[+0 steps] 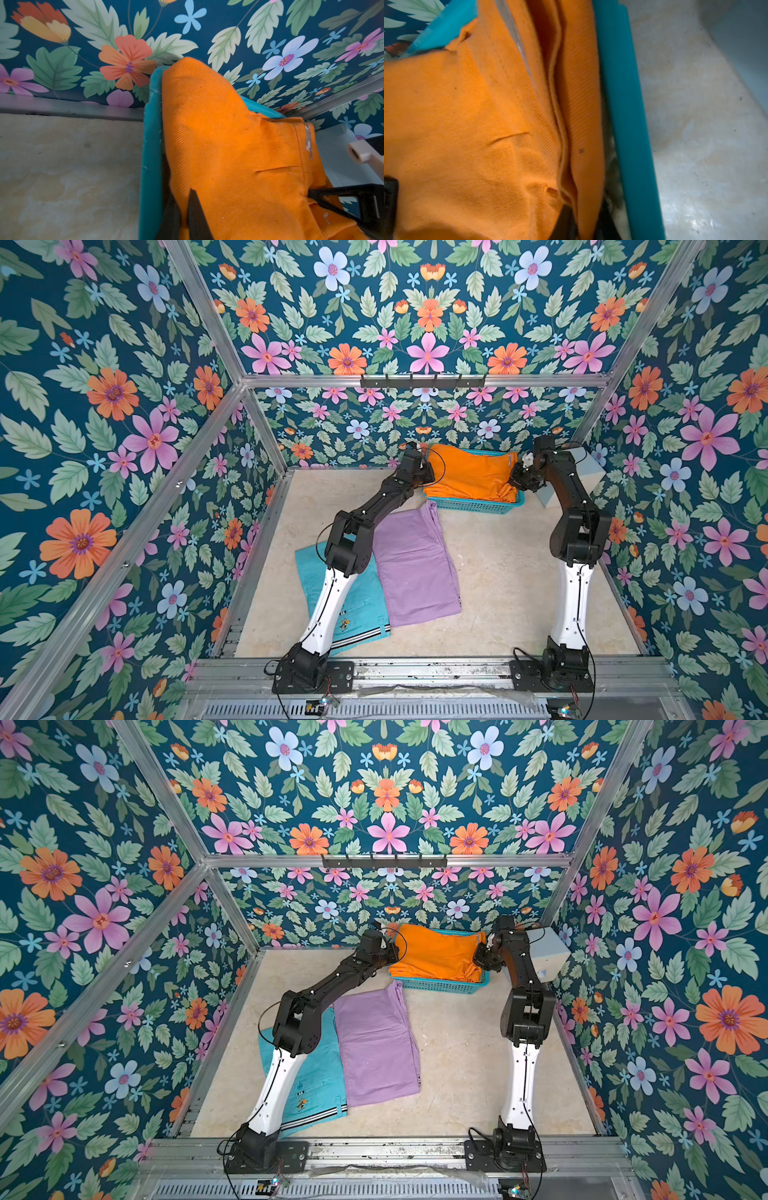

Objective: Put the folded long pants in the basket
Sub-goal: Place the long pant in the basket.

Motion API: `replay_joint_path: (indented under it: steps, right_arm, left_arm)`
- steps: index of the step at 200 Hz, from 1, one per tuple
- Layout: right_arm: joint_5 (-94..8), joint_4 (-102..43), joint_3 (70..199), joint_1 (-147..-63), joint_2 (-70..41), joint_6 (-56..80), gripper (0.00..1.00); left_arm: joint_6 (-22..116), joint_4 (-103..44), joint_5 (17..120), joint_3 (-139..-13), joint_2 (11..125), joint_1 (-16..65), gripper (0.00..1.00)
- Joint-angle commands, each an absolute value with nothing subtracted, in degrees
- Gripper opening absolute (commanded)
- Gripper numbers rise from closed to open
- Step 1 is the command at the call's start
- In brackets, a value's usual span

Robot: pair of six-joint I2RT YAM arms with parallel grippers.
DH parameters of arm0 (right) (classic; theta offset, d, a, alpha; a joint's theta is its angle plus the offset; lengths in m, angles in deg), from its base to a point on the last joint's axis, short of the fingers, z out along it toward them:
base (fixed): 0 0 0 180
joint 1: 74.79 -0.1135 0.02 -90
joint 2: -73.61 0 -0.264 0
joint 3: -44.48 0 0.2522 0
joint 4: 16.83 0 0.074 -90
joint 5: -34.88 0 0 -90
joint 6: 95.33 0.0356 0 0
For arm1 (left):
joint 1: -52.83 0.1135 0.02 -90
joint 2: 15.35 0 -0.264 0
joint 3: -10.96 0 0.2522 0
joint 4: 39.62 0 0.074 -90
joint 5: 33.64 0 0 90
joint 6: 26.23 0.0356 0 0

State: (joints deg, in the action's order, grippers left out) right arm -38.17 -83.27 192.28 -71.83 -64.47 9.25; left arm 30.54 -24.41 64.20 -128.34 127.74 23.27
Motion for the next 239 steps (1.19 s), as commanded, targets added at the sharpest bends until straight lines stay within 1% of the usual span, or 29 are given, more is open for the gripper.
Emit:
replay_joint_path:
  steps: [1, 65, 131, 173, 188, 199, 206, 216, 222, 231, 239]
  right_arm:
    - [-40.3, -84.6, 194.5, -71.6, -63.1, 10.8, 0.00]
    - [-38.8, -93.8, 205.0, -71.5, -65.3, 14.4, 0.00]
    - [-39.2, -93.4, 203.0, -71.5, -68.5, 14.1, 0.00]
    - [-40.0, -92.0, 202.5, -71.4, -69.1, 13.3, 0.00]
    - [-41.1, -91.9, 202.4, -71.5, -68.5, 12.9, 0.21]
    - [-41.7, -92.0, 202.5, -71.4, -67.8, 13.0, 0.31]
    - [-42.3, -92.2, 202.8, -71.4, -67.1, 12.9, 0.37]
    - [-43.8, -92.9, 203.0, -71.4, -65.8, 12.9, 0.45]
    - [-45.0, -93.4, 203.1, -71.4, -64.8, 13.0, 0.48]
    - [-47.3, -94.2, 203.2, -71.4, -63.3, 13.2, 0.52]
    - [-49.1, -95.0, 203.3, -71.4, -61.8, 13.4, 0.55]
  left_arm:
    - [30.7, -24.3, 63.1, -130.7, 127.3, 23.6, 0.00]
    - [27.9, -21.1, 66.1, -133.4, 126.5, 24.4, 0.00]
    - [26.1, -20.9, 68.5, -134.3, 130.1, 24.5, 0.00]
    - [27.1, -20.5, 67.8, -134.1, 131.1, 24.5, 0.00]
    - [27.8, -20.6, 67.2, -134.0, 130.8, 24.5, 0.02]
    - [28.3, -20.8, 66.6, -133.9, 130.3, 24.6, 0.05]
    - [28.7, -20.8, 66.2, -133.9, 129.7, 24.6, 0.11]
    - [29.4, -20.8, 66.0, -133.9, 128.8, 24.6, 0.22]
    - [30.0, -20.7, 66.0, -133.9, 128.1, 24.5, 0.26]
    - [31.4, -20.0, 65.9, -133.9, 126.6, 24.6, 0.38]
    - [33.0, -19.1, 65.6, -133.7, 125.0, 24.7, 0.42]
